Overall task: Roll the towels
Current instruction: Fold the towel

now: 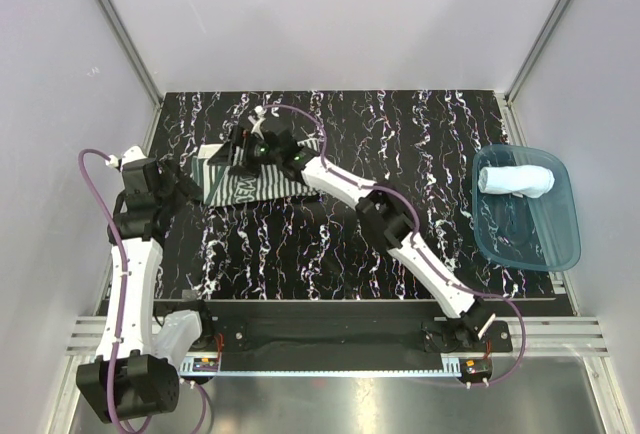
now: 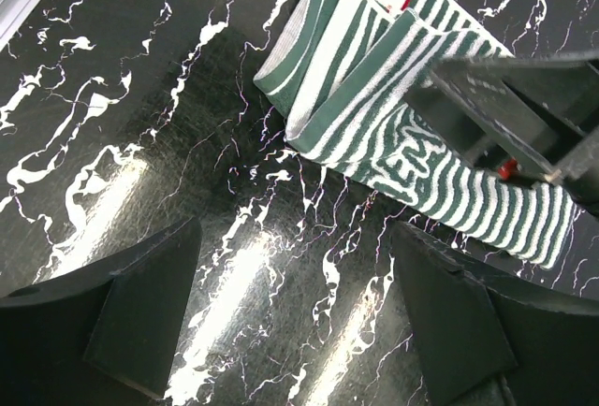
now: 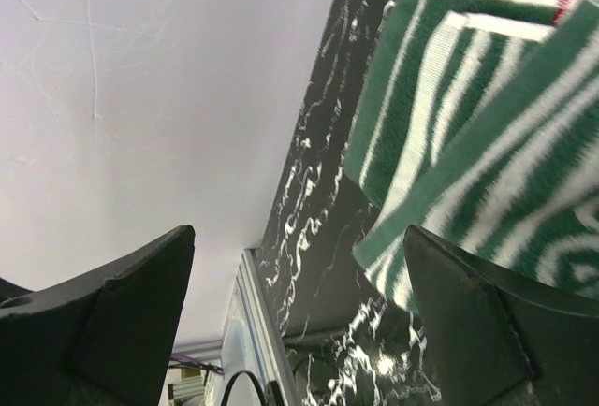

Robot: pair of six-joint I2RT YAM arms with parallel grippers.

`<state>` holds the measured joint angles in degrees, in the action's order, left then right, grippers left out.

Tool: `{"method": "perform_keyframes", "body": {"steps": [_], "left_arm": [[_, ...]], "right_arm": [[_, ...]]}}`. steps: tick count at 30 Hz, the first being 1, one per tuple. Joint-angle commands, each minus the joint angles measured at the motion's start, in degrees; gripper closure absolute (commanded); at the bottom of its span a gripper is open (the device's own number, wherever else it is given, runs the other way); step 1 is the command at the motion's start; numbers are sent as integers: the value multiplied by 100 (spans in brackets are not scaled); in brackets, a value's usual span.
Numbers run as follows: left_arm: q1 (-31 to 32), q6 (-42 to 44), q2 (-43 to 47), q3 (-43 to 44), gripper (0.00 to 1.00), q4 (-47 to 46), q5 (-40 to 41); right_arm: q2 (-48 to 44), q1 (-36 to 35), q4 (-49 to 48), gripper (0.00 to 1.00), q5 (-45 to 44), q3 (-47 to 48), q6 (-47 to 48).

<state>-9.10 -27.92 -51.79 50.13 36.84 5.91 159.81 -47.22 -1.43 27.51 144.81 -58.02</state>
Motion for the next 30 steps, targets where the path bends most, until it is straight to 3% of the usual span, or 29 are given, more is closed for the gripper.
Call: {"method": "perform_keyframes", "body": {"steps": [1, 7, 12, 15, 17, 20, 24, 30], "left_arm": [[-21, 41, 20, 164, 12, -142, 121], [-30, 94, -156, 129, 12, -247, -142], [-21, 147, -375, 85, 12, -344, -450], [-13, 164, -489, 76, 12, -397, -565], [-13, 190, -560, 41, 11, -441, -819], [-13, 217, -806, 58, 11, -415, -951], [-13, 243, -1087, 129, 12, -344, -978], [-4, 243, -1088, 111, 12, -379, -978]], "right_arm": [[-1421, 230, -481, 0, 10, -689, 299], [-3425, 819, 106, 0, -455, -3070, 993], [-4343, 1513, 1809, 0, -1220, -4443, 1942], [-4414, 1733, 2461, 0, -1502, -4716, 2286], [-4388, 1813, 2534, 5, -1468, -5005, 2365], [-4327, 1883, 2393, 10, -1327, -5401, 2339], [-4038, 1883, 2051, 24, -976, -5648, 2225], [-3799, 1857, 1787, 30, -563, -5736, 2110]]}}
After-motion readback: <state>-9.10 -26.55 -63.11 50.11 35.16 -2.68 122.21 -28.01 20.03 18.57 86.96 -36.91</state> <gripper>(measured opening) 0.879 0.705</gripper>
